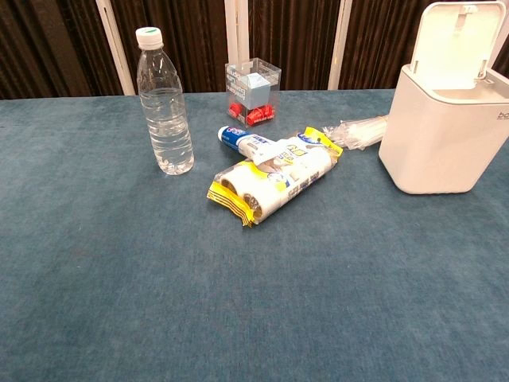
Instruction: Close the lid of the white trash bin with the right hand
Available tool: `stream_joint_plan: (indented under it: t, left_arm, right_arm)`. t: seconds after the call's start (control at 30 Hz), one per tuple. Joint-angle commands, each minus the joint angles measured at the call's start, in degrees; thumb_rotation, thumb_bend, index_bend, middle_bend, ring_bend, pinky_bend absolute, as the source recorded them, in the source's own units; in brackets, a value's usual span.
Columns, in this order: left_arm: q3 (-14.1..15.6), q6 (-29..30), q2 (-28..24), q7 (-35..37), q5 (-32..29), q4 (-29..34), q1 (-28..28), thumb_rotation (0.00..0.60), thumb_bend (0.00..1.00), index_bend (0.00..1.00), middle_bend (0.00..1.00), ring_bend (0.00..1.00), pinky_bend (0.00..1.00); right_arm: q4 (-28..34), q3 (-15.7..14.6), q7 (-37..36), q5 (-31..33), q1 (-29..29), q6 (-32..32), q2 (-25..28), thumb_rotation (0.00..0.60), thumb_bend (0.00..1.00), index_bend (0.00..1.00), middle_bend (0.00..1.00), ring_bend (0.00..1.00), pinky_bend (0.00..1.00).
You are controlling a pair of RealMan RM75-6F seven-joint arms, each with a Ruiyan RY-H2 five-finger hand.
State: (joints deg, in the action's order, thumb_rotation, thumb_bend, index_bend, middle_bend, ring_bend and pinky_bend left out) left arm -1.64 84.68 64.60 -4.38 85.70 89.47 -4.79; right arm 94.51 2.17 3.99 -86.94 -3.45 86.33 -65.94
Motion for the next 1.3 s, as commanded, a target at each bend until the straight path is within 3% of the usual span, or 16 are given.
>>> stream_joint_plan:
  t: [0.03, 0.53, 0.7, 0.77, 0.83, 0.93, 1.0, 1.1, 1.3]
  left_arm:
    - [-0.03, 0.05, -0.03, 0.11, -0.03, 0.0, 0.02, 0.6, 0.0, 0.0, 0.0, 0.0, 0.0]
    - [-0.1, 0.65, -0.18, 0.43, 0.29, 0.13, 0.17, 0.6, 0.0, 0.0, 0.0, 0.0, 0.0]
    - [-0.2, 1.02, -0.35, 0.8, 0.34, 0.12, 0.3, 0.6, 0.0, 0.0, 0.0, 0.0, 0.0]
    - [-0.32, 1.24, -0.43, 1.04, 0.36, 0.13, 0.33, 0.6, 0.0, 0.0, 0.0, 0.0, 0.0]
    - [-0.47, 1.44, -0.42, 1.13, 0.51, 0.1, 0.27, 0.6, 0.0, 0.0, 0.0, 0.0, 0.0]
    - [-0.51, 1.26, -0.31, 1.31, 0.65, 0.29, 0.06, 0.6, 0.0, 0.0, 0.0, 0.0, 0.0]
    - [-0.43, 0.99, -0.3, 1.22, 0.67, 0.28, -0.04, 0.6, 0.0, 0.0, 0.0, 0.0, 0.0]
    - [-0.47, 0.69, -0.35, 1.65, 0.35, 0.54, -0.08, 0.6, 0.0, 0.0, 0.0, 0.0, 0.0]
    - [-0.75, 0.54, -0.41, 2.09, 0.08, 0.45, -0.25, 0.6, 0.0, 0.0, 0.0, 0.0, 0.0]
  right_arm:
    - [-0.01, 0.06, 0.15, -0.05, 0.02, 0.09, -0.08, 0.6, 0.25, 0.0, 0.0, 0.0, 0.01]
    - [0.9, 0.55, 0.01, -0.27, 0.03, 0.5, 0.06, 0.6, 0.25, 0.0, 0.0, 0.0, 0.01]
    - [2.17, 2.13, -0.04, 0.48, -0.7, 0.59, 0.63, 0.6, 0.25, 0.0, 0.0, 0.0, 0.01]
    - [3.54, 3.67, -0.51, 1.8, -1.68, -0.2, 1.4, 0.6, 0.25, 0.0, 0.0, 0.01, 0.06]
    - [4.77, 5.66, -0.34, 3.5, -3.1, -1.39, 2.38, 0.6, 0.25, 0.0, 0.08, 0.13, 0.24]
    - [6.72, 9.05, 0.17, 6.66, -5.69, -3.85, 4.05, 0.6, 0.26, 0.0, 0.46, 0.56, 0.6]
    - [8.3, 11.24, 0.38, 9.35, -7.53, -6.16, 5.34, 0.6, 0.28, 0.0, 0.64, 0.75, 0.73]
    - [10.92, 14.85, 1.08, 15.36, -11.05, -11.59, 8.02, 0.6, 0.39, 0.0, 0.75, 0.86, 0.8]
    - [12.29, 21.41, 3.78, 27.68, -18.65, -21.08, 11.54, 0.6, 0.61, 0.0, 0.81, 0.92, 0.82]
